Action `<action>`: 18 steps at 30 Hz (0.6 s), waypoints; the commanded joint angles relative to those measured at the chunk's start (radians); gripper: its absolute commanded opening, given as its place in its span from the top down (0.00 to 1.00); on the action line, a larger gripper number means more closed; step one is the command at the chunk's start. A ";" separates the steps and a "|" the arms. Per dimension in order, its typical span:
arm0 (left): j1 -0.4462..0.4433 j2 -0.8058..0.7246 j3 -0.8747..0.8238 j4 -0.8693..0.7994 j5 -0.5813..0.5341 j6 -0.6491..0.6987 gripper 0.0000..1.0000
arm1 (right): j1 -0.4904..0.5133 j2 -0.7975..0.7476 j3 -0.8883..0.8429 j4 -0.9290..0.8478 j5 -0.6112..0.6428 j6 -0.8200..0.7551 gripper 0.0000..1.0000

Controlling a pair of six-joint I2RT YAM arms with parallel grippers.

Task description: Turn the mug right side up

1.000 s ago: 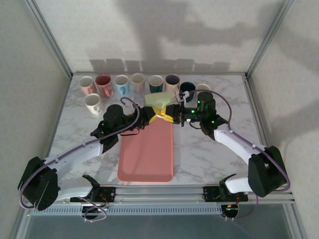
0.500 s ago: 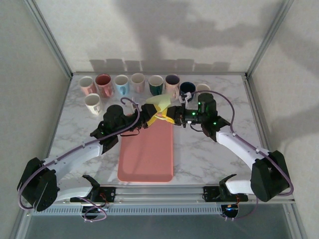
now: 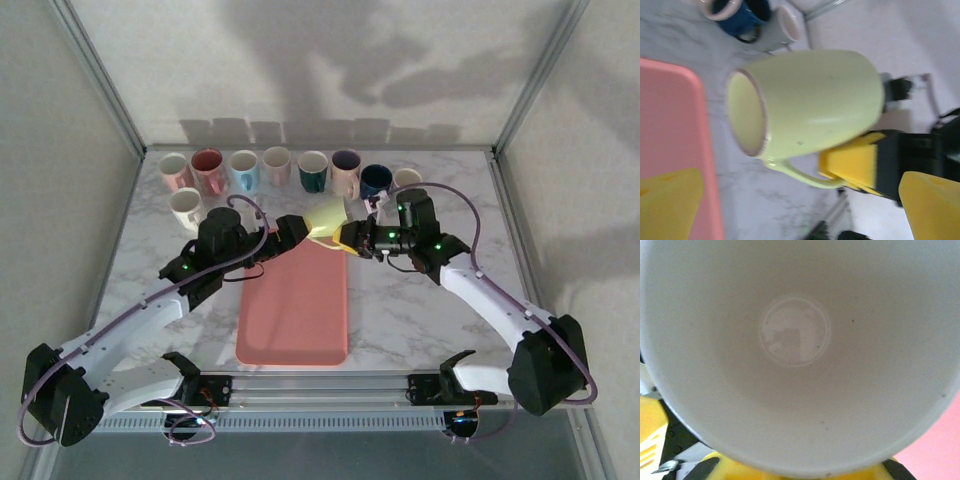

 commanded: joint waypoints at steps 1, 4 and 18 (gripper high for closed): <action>0.008 0.000 0.063 -0.256 -0.168 0.156 0.00 | 0.001 -0.070 0.136 -0.242 0.106 -0.264 0.99; 0.009 0.027 0.096 -0.359 -0.244 0.185 0.00 | 0.000 -0.073 0.201 -0.436 0.236 -0.393 1.00; 0.008 0.006 0.064 -0.374 -0.320 0.212 0.01 | 0.000 -0.107 0.250 -0.682 0.596 -0.561 1.00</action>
